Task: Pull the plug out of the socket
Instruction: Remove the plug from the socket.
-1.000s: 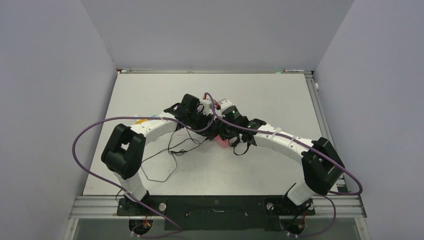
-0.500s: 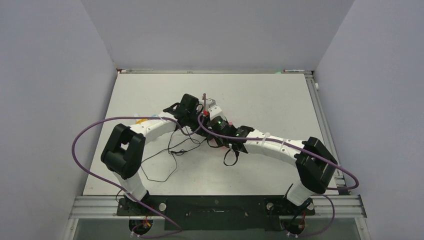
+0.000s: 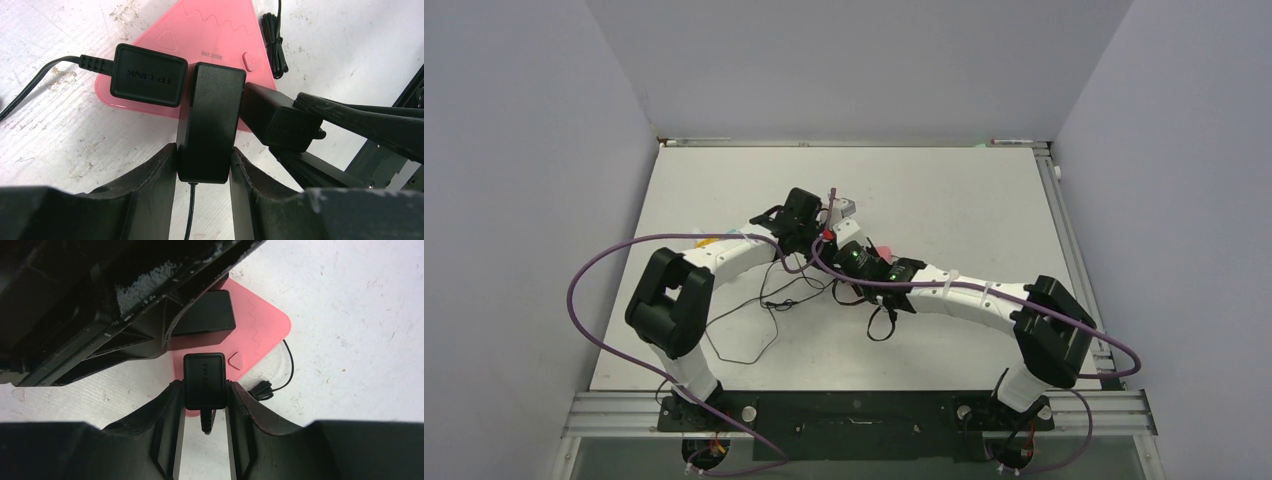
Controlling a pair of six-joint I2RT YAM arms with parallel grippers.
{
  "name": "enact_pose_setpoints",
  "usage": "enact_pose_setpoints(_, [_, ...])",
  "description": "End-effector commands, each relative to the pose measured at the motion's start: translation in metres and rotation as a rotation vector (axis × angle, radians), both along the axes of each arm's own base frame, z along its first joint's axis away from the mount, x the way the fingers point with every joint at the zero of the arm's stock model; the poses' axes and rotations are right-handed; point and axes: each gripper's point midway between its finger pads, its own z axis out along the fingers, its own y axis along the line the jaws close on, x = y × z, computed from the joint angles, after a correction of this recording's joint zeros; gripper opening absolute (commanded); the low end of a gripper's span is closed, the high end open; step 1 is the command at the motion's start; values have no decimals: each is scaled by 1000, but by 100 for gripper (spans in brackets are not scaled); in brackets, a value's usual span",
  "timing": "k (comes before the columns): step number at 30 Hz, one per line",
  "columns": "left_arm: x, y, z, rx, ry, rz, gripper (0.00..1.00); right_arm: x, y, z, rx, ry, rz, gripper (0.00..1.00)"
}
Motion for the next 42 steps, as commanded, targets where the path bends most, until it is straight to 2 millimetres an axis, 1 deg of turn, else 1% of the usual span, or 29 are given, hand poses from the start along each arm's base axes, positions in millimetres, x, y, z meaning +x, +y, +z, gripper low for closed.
enact_pose_setpoints(1, [12, 11, -9, 58, 20, 107, 0, -16, 49, 38, 141, -33, 129, 5])
enact_pose_setpoints(6, [13, 12, -10, 69, 15, 109, 0, -9, 43, 42, 219, 10, 113, 5])
enact_pose_setpoints(9, [13, 14, -12, 93, 5, 108, 0, 0, 36, 43, 296, 54, 101, 5])
enact_pose_setpoints(12, [12, 15, -14, 119, -7, 104, 0, 6, 29, 41, 358, 98, 93, 5])
enact_pose_setpoints(15, [11, 15, -15, 122, -6, 103, 0, 10, 24, 38, 379, 120, 83, 5])
enact_pose_setpoints(21, [11, 15, -16, 133, -9, 102, 0, 14, 20, 37, 453, 168, 80, 5])
enact_pose_setpoints(25, [11, 16, -17, 138, -9, 101, 0, 20, 18, 41, 506, 185, 74, 5])
enact_pose_setpoints(30, [11, 16, -16, 137, -9, 101, 0, 20, 20, 44, 531, 187, 85, 5])
enact_pose_setpoints(37, [10, 14, -16, 129, -3, 99, 0, 16, 20, 43, 545, 191, 91, 5])
enact_pose_setpoints(42, [11, 14, -15, 131, -2, 101, 0, 14, 20, 52, 560, 176, 99, 5])
